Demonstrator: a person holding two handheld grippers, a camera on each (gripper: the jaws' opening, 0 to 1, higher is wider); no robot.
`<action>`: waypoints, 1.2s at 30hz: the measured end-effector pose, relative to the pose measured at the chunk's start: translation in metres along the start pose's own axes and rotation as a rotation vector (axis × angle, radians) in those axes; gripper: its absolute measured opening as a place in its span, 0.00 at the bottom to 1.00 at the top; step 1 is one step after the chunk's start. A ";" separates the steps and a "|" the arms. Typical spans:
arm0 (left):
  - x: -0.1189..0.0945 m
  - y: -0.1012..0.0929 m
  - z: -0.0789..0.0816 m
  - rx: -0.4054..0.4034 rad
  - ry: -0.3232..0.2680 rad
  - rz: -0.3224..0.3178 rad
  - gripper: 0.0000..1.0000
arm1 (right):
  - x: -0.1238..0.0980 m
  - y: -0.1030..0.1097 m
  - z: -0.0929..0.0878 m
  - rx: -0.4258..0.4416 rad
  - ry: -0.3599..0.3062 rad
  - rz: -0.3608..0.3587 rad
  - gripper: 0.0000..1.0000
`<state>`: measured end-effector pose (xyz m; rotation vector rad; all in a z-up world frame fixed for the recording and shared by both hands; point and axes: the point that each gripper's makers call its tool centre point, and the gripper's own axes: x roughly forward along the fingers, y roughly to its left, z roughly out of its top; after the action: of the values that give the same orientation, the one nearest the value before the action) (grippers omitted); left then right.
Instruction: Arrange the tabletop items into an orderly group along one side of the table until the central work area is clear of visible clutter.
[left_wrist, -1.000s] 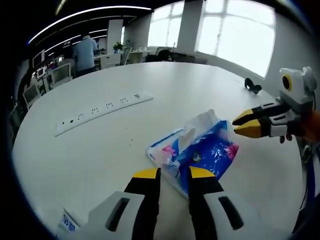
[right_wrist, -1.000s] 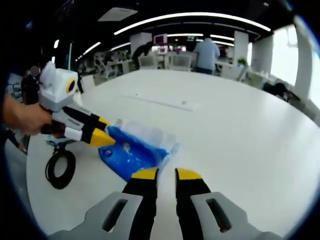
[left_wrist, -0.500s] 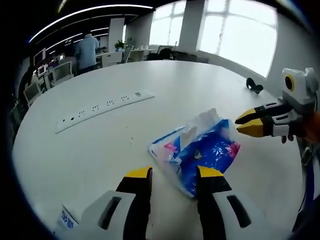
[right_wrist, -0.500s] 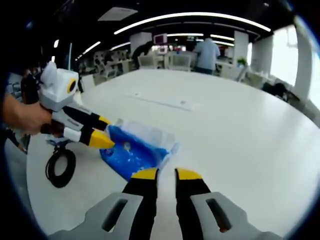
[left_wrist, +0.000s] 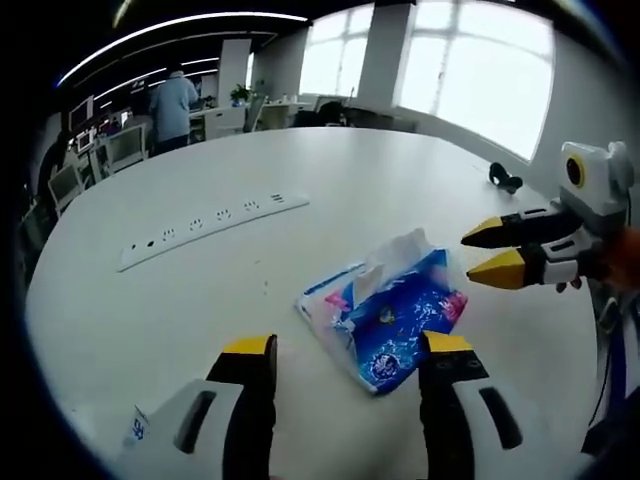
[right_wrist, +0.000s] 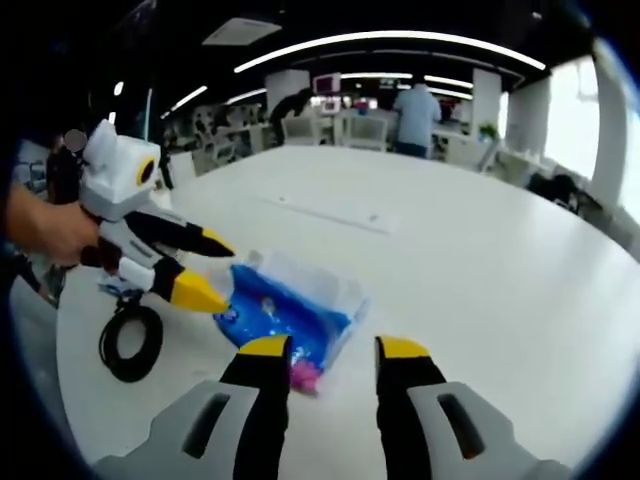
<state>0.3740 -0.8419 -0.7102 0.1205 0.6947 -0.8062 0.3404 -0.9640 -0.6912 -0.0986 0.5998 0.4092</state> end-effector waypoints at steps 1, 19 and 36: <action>-0.002 0.000 0.001 0.007 -0.003 0.004 0.61 | -0.001 0.000 0.001 0.000 -0.001 0.001 0.35; -0.030 -0.011 0.017 -0.002 -0.033 0.006 0.78 | -0.020 0.013 0.006 0.015 -0.002 0.007 0.69; -0.074 -0.016 0.023 0.078 -0.057 -0.004 0.81 | -0.046 0.037 0.022 -0.002 -0.028 -0.029 0.71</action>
<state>0.3386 -0.8156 -0.6450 0.1662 0.6104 -0.8381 0.3020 -0.9413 -0.6462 -0.1034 0.5697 0.3830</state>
